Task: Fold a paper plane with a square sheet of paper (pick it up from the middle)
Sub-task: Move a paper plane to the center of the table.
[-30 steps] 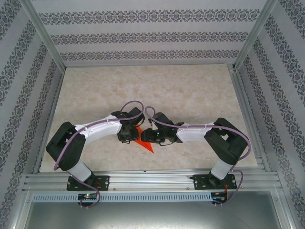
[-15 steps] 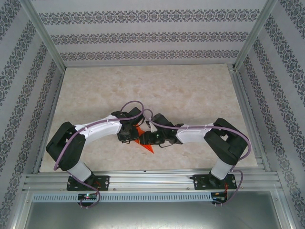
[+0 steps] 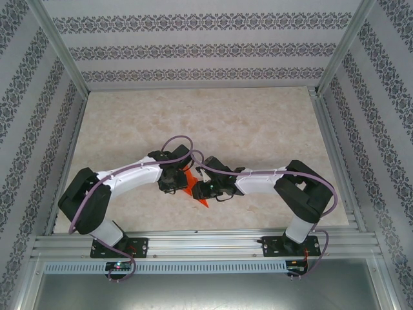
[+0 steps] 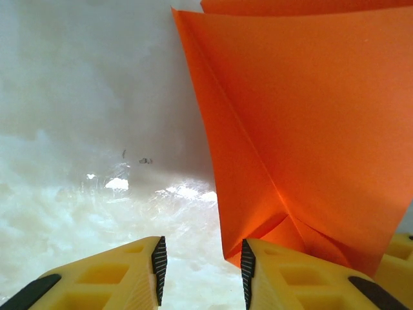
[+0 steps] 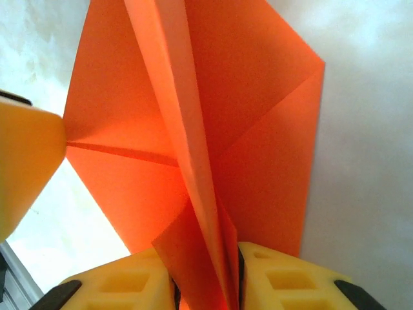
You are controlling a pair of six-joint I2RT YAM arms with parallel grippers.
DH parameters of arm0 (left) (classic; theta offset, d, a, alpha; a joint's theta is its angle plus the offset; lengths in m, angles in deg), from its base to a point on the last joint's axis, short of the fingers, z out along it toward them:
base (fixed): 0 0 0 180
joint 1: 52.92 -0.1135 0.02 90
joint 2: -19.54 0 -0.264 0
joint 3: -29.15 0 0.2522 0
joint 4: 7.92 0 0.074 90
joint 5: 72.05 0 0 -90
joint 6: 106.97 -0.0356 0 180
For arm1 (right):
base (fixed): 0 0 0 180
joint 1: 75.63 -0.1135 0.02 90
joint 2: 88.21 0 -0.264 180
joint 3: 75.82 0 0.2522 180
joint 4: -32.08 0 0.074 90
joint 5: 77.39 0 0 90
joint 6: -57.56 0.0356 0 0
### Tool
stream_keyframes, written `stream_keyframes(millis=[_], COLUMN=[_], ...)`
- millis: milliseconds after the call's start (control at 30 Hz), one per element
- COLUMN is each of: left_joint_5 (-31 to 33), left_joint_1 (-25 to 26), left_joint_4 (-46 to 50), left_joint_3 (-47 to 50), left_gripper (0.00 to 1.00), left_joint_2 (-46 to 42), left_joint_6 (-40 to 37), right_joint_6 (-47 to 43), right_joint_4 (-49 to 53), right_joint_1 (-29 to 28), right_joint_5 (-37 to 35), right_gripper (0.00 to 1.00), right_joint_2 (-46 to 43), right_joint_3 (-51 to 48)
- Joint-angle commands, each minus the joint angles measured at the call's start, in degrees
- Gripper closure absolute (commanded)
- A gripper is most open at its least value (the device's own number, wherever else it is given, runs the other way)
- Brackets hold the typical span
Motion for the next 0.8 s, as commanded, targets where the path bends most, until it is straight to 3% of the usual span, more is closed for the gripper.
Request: stream_keyframes(millis=[0,233,400,667,767], left_joint_5=[0.72,-0.09,2.43,13.08,15.2], left_joint_1=[-0.53,-0.55,-0.61,-1.65,-2.82], left_joint_4=[-1.53,-1.75,-4.16,-3.54,-3.12], left_joint_3=[1.06,1.01,3.76,9.73,12.14], left_gripper=[0.6,0.6,0.57,0.5,0.49], left_joint_2=[-1.84,-1.45,-8.75,-23.26,-27.31], left_joint_6=[-1.06,-1.49,-1.13,1.12,1.88], right_joint_6=[-1.55,-1.27,-1.24,1.94,3.23], right_joint_4=[1.35,2.2,4.26,27.18,30.37], right_joint_1=[-0.82,-0.98,-1.48,-0.54,1.5], right_joint_5=[-1.54,-3.61,-5.84,-30.36,-32.35], right_gripper=[0.71,0.82,0.93,0.99,0.98], right_joint_2=[0.97,1.52,0.02,-7.07,-5.76], right_joint_3=[1.39,1.85,3.04,9.96,12.7])
